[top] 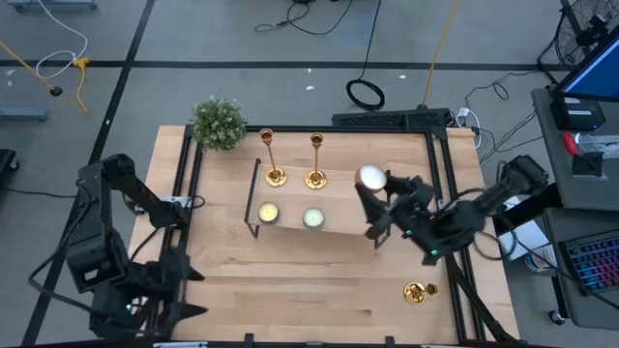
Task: Pick & Place candle stick holders
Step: Put the yellow scented candle on the shelf
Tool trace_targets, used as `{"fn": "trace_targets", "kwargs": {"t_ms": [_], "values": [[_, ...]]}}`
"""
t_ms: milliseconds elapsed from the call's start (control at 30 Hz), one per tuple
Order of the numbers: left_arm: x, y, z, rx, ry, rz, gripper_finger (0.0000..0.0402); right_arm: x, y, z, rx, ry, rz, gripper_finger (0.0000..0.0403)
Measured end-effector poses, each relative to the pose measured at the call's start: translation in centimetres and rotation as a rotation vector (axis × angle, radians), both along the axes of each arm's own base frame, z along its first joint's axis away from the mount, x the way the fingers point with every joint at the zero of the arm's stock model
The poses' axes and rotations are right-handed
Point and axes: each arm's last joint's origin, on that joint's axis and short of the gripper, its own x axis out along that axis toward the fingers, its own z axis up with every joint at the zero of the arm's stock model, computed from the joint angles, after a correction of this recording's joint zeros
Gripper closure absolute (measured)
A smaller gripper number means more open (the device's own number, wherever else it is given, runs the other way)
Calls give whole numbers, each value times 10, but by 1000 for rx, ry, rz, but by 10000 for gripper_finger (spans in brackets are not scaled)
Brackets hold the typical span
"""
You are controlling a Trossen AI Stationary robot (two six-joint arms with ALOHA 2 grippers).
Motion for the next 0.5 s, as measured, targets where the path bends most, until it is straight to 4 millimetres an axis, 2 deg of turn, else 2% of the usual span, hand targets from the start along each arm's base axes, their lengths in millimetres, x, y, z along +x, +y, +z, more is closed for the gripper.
{"fn": "trace_targets", "kwargs": {"t_ms": [300, 500], "values": [[27, 8, 6, -58, -107, 144, 5, -43, -24, 40, -212, -105, 259, 109], [41, 7, 8, -120, -144, 208, 5, -70, -51, 55, -317, -125, 407, 109]]}}
